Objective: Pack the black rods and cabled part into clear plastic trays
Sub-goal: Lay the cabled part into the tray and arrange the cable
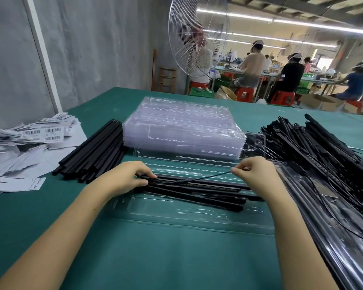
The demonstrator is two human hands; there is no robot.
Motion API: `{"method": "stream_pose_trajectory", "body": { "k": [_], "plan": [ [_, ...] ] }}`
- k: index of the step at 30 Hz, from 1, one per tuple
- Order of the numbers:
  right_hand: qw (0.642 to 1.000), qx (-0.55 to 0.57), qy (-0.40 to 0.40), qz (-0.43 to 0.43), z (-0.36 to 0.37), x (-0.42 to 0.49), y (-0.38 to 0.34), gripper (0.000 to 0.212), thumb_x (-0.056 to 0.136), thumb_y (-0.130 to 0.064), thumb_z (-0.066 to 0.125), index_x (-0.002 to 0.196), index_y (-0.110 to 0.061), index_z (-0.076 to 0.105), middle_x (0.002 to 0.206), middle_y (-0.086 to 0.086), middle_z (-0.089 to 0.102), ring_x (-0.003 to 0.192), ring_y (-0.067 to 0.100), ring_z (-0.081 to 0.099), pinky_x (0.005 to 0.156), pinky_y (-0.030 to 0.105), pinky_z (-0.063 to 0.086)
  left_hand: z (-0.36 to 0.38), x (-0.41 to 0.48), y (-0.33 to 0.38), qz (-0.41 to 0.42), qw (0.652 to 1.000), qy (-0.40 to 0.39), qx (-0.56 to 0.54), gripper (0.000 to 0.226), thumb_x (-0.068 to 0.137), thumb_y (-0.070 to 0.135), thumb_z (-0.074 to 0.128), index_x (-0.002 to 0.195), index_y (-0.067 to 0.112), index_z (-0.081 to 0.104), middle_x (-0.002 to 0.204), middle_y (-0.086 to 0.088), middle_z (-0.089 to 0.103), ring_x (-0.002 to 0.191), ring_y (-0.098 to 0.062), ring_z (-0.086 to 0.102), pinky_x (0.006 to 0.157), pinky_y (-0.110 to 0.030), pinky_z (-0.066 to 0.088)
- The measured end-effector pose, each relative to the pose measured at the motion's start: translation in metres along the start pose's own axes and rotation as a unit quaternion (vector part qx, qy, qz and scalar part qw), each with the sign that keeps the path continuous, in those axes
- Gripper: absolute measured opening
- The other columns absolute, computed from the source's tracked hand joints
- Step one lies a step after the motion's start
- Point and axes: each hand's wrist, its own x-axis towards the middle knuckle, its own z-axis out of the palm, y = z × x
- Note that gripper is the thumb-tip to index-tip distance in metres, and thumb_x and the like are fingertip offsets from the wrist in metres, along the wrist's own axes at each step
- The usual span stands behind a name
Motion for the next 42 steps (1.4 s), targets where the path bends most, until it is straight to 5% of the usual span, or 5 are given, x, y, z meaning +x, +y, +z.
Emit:
{"method": "stream_pose_trajectory", "body": {
  "k": [9, 13, 21, 31, 42],
  "plan": [
    [0.996, 0.027, 0.076, -0.036, -0.004, 0.001, -0.002, 0.015, 0.085, -0.022, 0.067, 0.070, -0.021, 0.065, 0.059, -0.018, 0.048, 0.059, -0.004, 0.043, 0.052, 0.017, 0.032, -0.002, 0.000, -0.004, 0.002, 1.000, -0.010, -0.017, 0.043, 0.091, 0.014, 0.062, 0.091, 0.057, 0.057, 0.103, 0.034, 0.052, 0.094, 0.015, 0.048, 0.075, -0.006, 0.038],
    [0.996, -0.068, -0.059, 0.018, -0.005, 0.001, 0.004, 0.015, 0.083, -0.021, 0.068, 0.068, -0.020, 0.066, 0.060, -0.012, 0.054, 0.058, 0.002, 0.051, 0.051, 0.018, 0.038, -0.002, -0.002, -0.004, 0.004, 1.000, -0.017, -0.021, 0.042, 0.091, 0.015, 0.061, 0.092, 0.057, 0.057, 0.105, 0.032, 0.052, 0.100, 0.007, 0.051, 0.083, -0.012, 0.039],
    [0.979, -0.129, -0.156, -0.019, 0.020, -0.010, -0.033, 0.032, 0.082, -0.009, 0.053, 0.101, -0.032, 0.067, 0.109, -0.007, 0.060, 0.108, 0.016, 0.053, 0.101, 0.041, 0.038, -0.002, -0.005, 0.006, 0.012, 0.998, -0.047, 0.043, 0.051, 0.095, 0.016, 0.056, 0.099, 0.067, 0.050, 0.120, 0.019, 0.050, 0.120, -0.006, 0.039, 0.106, -0.035, 0.034],
    [0.960, -0.085, -0.182, -0.194, 0.070, -0.020, -0.058, 0.034, 0.089, -0.005, 0.045, 0.106, -0.017, 0.072, 0.107, 0.004, 0.063, 0.104, 0.026, 0.054, 0.090, 0.035, 0.045, 0.000, -0.003, 0.011, 0.039, 0.994, -0.044, 0.095, 0.041, 0.095, 0.008, 0.053, 0.109, 0.044, 0.066, 0.123, 0.026, 0.039, 0.118, -0.003, 0.034, 0.104, -0.020, 0.024],
    [0.995, -0.036, 0.013, 0.091, -0.025, -0.003, 0.012, 0.029, 0.087, 0.000, 0.045, 0.092, -0.012, 0.072, 0.075, 0.004, 0.068, 0.048, 0.011, 0.048, 0.040, 0.017, 0.039, 0.005, -0.005, 0.030, 0.010, 0.991, -0.014, 0.131, 0.021, 0.092, 0.027, 0.060, 0.111, 0.036, 0.063, 0.111, 0.019, 0.061, 0.109, -0.005, 0.053, 0.094, -0.033, 0.045]
  ]
}}
